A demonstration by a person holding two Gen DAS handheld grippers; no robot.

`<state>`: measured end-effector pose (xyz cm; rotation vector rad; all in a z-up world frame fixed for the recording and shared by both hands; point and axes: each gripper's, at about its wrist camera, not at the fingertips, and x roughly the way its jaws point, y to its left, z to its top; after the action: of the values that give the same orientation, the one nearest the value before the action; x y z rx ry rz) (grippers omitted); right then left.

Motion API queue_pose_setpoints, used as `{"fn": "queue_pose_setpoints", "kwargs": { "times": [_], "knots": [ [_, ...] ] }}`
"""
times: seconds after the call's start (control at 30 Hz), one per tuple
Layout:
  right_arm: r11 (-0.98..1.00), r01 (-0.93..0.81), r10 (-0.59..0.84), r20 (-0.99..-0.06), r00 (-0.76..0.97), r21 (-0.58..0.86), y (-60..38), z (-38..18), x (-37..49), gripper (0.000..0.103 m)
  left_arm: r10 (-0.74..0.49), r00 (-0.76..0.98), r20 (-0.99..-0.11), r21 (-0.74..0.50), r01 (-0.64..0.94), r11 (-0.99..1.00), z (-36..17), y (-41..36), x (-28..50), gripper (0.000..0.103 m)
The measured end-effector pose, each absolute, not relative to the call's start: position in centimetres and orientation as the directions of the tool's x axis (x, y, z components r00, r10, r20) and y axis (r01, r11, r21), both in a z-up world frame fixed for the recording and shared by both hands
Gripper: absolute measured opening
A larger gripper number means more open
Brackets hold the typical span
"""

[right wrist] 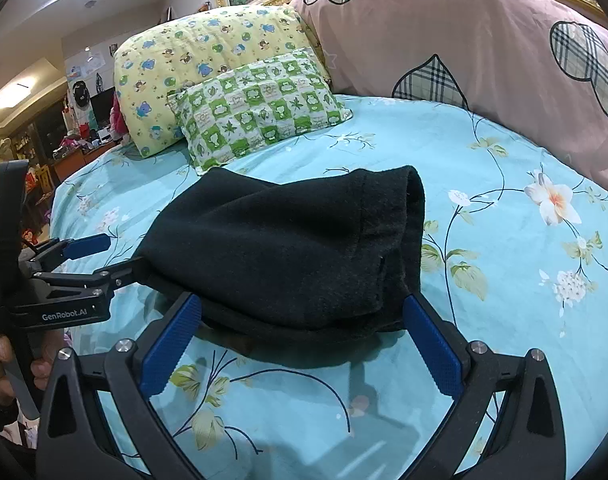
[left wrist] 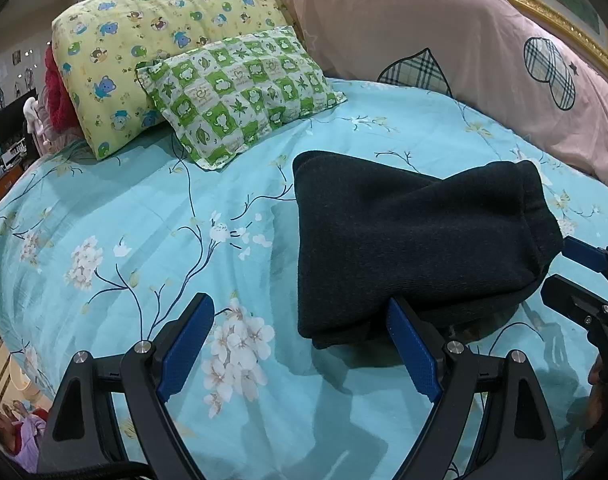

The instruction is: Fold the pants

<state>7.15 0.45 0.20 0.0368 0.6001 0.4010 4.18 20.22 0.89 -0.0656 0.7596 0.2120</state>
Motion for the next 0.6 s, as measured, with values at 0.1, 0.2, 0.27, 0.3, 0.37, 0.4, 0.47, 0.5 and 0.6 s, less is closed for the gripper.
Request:
{"fn": "queue_pose_setpoints", "kwargs": {
  "times": [0.1,0.2,0.27,0.3,0.37,0.4,0.47,0.5,0.6],
  "knots": [
    [0.922,-0.357,0.379,-0.541,0.751,0.150,0.4,0.2,7.2,0.101,0.152,0.710,-0.687,0.009,-0.201,0.980,1.1,20.0,3.9,0.088],
    [0.922,-0.357,0.379,-0.540,0.751,0.151,0.4,0.2,7.2,0.101,0.142,0.720,-0.680,0.008,-0.187,0.982,1.5,19.8,3.5,0.088],
    [0.921,-0.358,0.382,-0.538,0.752,0.153,0.3,0.2,7.2,0.101,0.133,0.721,-0.680,-0.001,-0.182,0.983,1.6,19.8,3.5,0.088],
    [0.921,-0.358,0.381,-0.537,0.752,0.153,0.4,0.2,7.1,0.101,0.129,0.723,-0.679,-0.005,-0.181,0.984,1.7,19.7,3.4,0.088],
    [0.922,-0.356,0.380,-0.537,0.754,0.152,0.3,0.2,7.1,0.101,0.130,0.726,-0.675,-0.005,-0.181,0.983,1.9,19.6,3.3,0.088],
    [0.922,-0.356,0.380,-0.536,0.754,0.153,0.3,0.3,7.1,0.101,0.131,0.728,-0.673,-0.004,-0.180,0.984,2.0,19.6,3.3,0.088],
    [0.923,-0.353,0.377,-0.535,0.757,0.150,0.2,0.3,7.0,0.101,0.130,0.729,-0.672,-0.003,-0.178,0.984,2.1,19.5,3.3,0.088],
    [0.924,-0.353,0.375,-0.532,0.759,0.149,0.2,0.4,6.8,0.101,0.131,0.730,-0.670,-0.001,-0.178,0.984,2.1,19.4,3.3,0.088],
    [0.925,-0.350,0.374,-0.526,0.764,0.149,0.0,0.6,6.6,0.101,0.131,0.729,-0.672,0.002,-0.176,0.984,2.1,19.3,3.3,0.088]
  ]
}}
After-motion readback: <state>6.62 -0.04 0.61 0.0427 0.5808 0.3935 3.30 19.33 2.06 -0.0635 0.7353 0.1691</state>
